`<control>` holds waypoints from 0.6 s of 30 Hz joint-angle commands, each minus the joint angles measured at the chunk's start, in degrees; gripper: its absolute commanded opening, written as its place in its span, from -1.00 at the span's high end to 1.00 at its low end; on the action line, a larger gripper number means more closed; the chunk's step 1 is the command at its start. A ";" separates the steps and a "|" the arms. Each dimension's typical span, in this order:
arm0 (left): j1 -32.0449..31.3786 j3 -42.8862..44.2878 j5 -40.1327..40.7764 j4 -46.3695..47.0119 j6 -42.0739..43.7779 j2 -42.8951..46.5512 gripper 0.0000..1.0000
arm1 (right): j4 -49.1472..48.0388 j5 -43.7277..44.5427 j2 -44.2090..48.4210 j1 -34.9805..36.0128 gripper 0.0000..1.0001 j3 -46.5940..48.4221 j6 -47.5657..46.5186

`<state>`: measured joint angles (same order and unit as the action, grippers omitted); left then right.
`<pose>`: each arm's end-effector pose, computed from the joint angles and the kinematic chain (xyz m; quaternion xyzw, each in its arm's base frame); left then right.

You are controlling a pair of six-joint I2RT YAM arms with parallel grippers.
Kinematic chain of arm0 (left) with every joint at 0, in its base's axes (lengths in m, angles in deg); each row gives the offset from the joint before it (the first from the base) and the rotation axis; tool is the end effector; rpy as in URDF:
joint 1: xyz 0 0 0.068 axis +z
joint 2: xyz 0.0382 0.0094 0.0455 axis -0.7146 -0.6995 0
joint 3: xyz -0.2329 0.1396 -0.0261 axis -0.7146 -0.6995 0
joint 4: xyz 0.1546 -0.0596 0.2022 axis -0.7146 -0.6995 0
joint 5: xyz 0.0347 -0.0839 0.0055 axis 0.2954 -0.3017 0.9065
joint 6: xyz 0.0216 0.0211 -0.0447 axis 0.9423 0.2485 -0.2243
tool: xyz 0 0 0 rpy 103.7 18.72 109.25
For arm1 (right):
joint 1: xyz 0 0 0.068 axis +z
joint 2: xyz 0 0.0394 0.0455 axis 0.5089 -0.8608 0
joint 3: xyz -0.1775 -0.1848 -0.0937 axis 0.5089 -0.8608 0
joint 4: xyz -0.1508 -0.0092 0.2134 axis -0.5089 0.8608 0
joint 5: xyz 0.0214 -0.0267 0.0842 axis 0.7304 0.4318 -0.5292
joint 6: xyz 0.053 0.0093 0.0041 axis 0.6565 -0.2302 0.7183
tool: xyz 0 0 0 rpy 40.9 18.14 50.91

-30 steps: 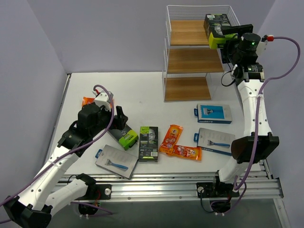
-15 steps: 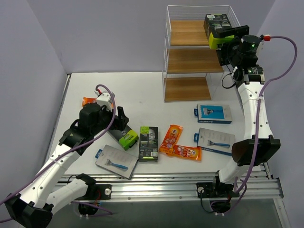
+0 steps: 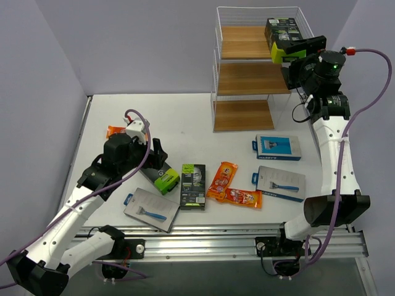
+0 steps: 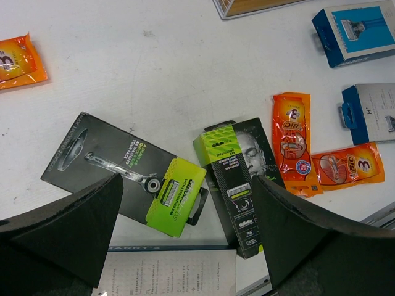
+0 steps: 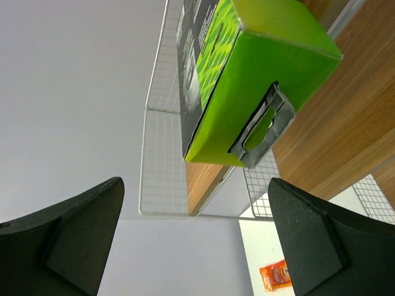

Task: Place and organize the shaving razors onto the shelf

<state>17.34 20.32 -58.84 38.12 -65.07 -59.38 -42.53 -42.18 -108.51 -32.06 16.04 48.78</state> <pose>0.1819 -0.0985 0.3404 0.0961 0.8422 -0.2056 0.4891 0.3366 -0.0023 0.5178 0.3362 0.5635 0.4797 0.5825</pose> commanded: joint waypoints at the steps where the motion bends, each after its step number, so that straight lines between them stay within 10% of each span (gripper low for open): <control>1: 0.50 2.96 -1.09 0.38 0.54 -0.36 -0.88 | -2.08 -2.72 4.13 -0.37 -0.94 -1.57 -1.32; 6: 0.50 2.78 -0.74 0.46 0.63 -0.19 -0.88 | -1.73 -2.20 5.11 -0.46 -0.83 -2.10 -2.99; 15: 0.59 3.22 -0.74 -0.06 0.72 -0.62 -0.88 | -4.36 -3.60 3.44 -0.81 0.22 -2.01 -4.05; 18: 0.59 3.22 -0.92 0.02 0.72 -0.54 -0.88 | -5.33 -3.95 2.56 -0.81 0.24 -1.92 -3.87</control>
<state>17.60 20.64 -59.08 37.90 -65.05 -59.92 -43.82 -44.35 -105.43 -32.50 13.98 45.76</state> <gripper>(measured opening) 0.940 0.383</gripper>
